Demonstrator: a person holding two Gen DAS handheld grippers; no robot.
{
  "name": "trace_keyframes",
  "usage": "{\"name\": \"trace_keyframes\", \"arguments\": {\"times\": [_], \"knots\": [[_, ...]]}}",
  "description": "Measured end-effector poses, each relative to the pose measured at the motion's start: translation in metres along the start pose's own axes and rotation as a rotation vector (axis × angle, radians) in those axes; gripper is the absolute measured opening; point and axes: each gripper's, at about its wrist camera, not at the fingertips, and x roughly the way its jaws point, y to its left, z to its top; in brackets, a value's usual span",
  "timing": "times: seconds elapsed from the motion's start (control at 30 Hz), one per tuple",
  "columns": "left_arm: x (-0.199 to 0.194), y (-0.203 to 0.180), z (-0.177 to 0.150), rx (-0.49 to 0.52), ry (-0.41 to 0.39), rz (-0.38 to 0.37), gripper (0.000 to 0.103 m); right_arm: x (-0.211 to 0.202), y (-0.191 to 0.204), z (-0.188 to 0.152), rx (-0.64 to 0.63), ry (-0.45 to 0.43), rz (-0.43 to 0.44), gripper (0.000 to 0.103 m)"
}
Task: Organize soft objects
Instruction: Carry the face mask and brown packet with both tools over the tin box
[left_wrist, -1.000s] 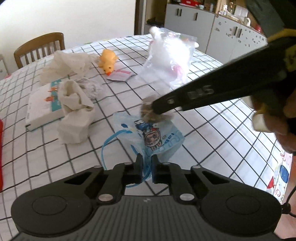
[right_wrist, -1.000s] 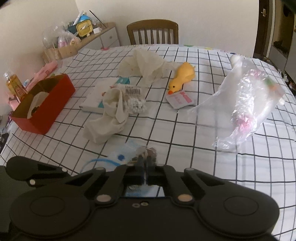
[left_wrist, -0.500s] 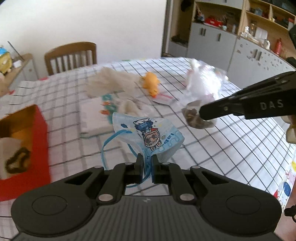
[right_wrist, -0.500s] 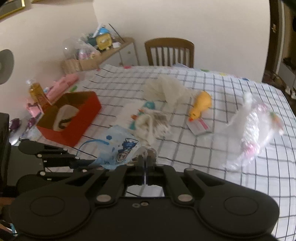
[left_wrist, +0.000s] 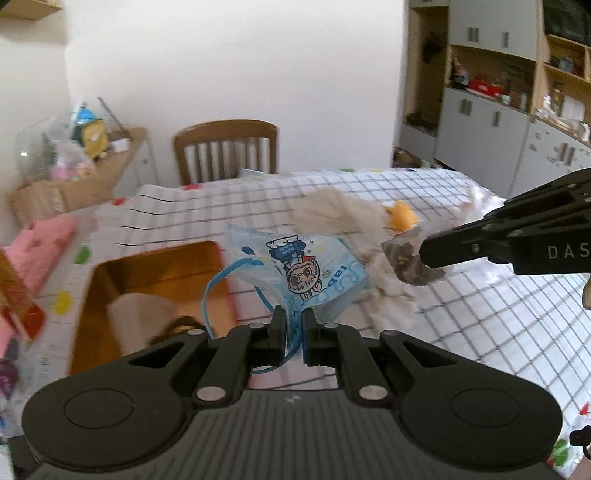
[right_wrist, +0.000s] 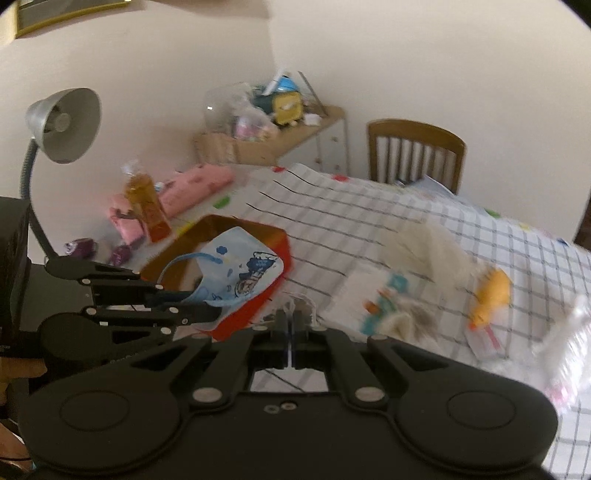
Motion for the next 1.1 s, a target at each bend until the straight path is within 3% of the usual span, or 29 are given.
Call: {"name": "trace_keyframes", "arguments": {"times": [0.37,0.6,0.77,1.1], "knots": [[0.0,0.071,0.002,-0.077,0.031,0.129,0.008,0.047,0.041,0.048,-0.103,-0.024,0.076,0.001],[0.022,0.1,-0.001,-0.076,0.101,0.175,0.008,0.091,0.054,0.068,-0.15,0.001,0.091,0.001],[0.04,0.111,-0.001,-0.092,0.133,0.194,0.008,0.122,0.053,0.074,-0.158,0.035,0.094,0.001],[0.076,0.126,0.003,-0.217,0.194,0.177,0.008,0.181,0.047,0.082,-0.171,0.107,0.085,0.001]]}}
